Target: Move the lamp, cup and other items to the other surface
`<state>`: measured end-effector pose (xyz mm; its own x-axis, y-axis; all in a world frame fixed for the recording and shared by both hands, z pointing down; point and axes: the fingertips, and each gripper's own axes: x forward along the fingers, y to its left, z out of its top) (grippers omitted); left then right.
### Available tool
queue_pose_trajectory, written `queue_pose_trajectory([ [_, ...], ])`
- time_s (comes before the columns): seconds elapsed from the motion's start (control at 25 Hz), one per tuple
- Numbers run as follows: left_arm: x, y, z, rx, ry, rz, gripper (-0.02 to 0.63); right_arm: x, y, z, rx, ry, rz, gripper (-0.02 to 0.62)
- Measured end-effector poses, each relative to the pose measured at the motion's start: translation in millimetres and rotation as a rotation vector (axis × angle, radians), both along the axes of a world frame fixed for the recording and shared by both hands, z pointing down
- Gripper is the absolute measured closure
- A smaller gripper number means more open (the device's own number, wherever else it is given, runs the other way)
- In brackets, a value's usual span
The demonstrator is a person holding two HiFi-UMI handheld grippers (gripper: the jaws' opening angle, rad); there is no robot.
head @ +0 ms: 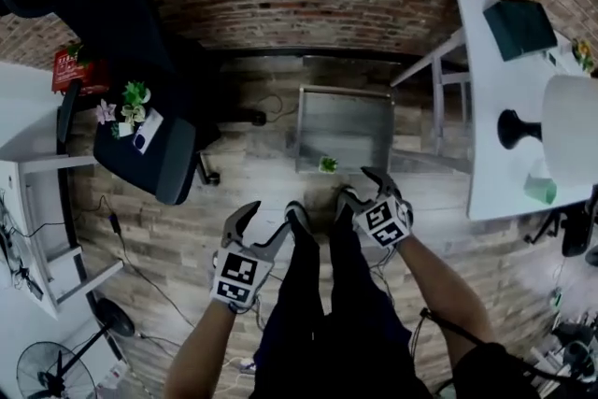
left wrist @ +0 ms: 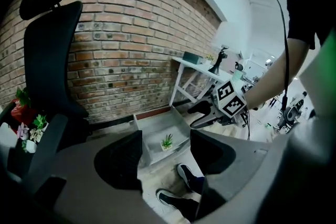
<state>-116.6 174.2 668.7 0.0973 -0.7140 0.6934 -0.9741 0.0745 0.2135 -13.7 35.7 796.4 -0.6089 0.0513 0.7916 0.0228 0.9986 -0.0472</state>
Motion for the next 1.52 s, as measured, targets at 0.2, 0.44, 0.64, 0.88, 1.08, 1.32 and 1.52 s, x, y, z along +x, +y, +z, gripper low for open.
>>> queue_pose_trajectory([
  [0.2,4.1,-15.7,39.3,-0.013,0.020,-0.009,0.324,-11.6,-6.0,69.1,0.002,0.046,-0.126,0.296],
  [0.44,15.5,-7.2,97.4,-0.062,0.061,-0.020,0.324,-19.7,-0.4,155.2,-0.015,0.136,-0.226,0.285],
  [0.64,21.2,3.3,134.8,-0.091,0.092,-0.044,0.324,-25.6,4.5,206.5,-0.012,0.166,-0.301,0.270],
  [0.88,14.7,6.0,158.2,-0.089,0.106,-0.089,0.324,-32.1,13.8,253.5,-0.003,0.171,-0.365,0.273],
  [1.08,12.2,4.3,178.8,-0.098,0.138,-0.102,0.325,-46.1,24.5,272.1,0.005,0.152,-0.401,0.281],
  [1.32,2.1,-3.3,182.9,-0.091,0.120,-0.092,0.331,-46.6,24.9,278.4,0.069,0.195,-0.484,0.331],
  [1.52,-7.1,-6.4,144.6,-0.081,0.116,-0.095,0.337,-44.9,25.3,220.0,0.043,0.182,-0.437,0.333],
])
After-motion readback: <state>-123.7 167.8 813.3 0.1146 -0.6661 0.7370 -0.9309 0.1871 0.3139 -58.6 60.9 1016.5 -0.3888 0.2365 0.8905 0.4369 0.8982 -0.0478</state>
